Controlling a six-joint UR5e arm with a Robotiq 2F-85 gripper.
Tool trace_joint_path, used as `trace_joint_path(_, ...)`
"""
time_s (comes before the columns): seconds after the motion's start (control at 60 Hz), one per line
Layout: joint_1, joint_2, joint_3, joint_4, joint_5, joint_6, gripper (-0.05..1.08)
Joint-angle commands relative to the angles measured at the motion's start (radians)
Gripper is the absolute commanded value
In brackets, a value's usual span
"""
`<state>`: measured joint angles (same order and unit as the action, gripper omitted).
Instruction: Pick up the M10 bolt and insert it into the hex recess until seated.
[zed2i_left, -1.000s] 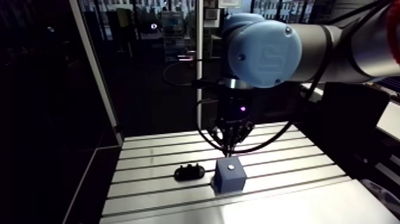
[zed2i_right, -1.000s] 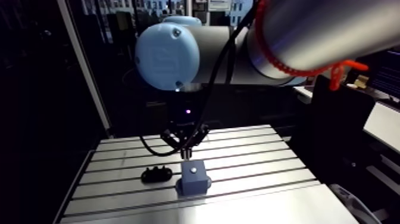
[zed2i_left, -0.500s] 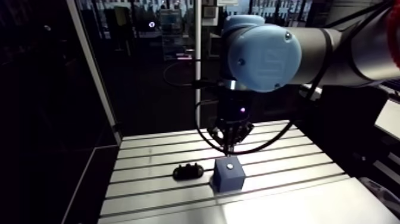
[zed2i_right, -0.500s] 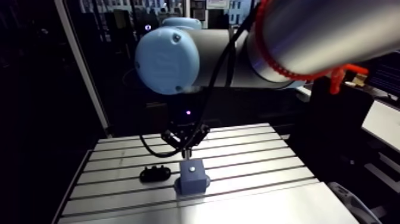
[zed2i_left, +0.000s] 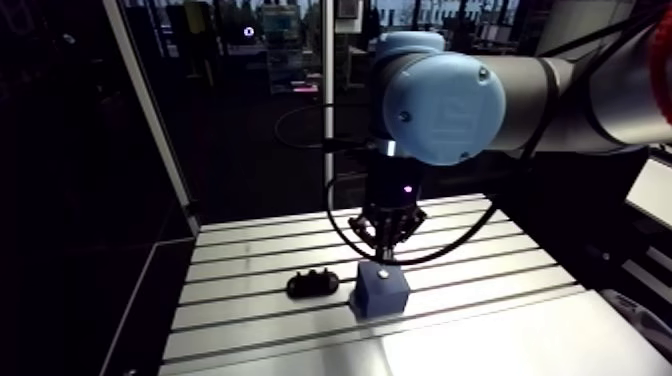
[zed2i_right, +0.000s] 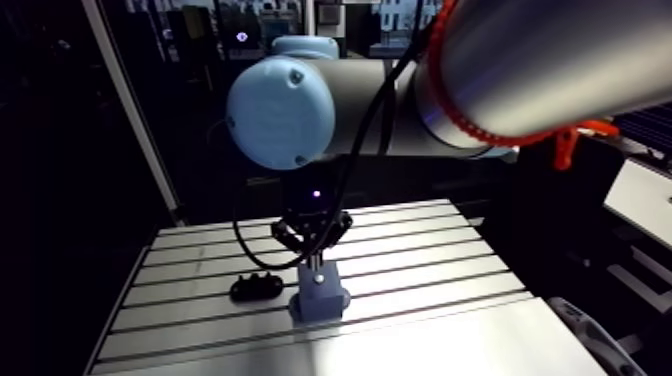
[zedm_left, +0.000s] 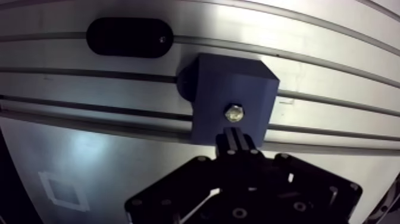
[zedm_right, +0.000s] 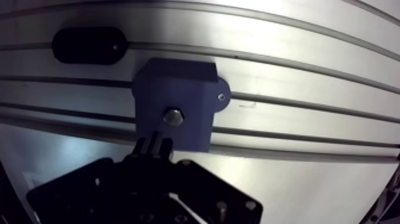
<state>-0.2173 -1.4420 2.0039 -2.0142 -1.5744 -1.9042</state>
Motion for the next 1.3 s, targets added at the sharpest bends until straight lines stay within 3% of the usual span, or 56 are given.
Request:
trace_joint_path(0.017,-0.001,0.007,0.014,-0.025,-0.002,0.000,1.06)
trace_joint_path(1.3,-0.019,0.033,0.039,-0.059,-0.003,-0.002,1.06)
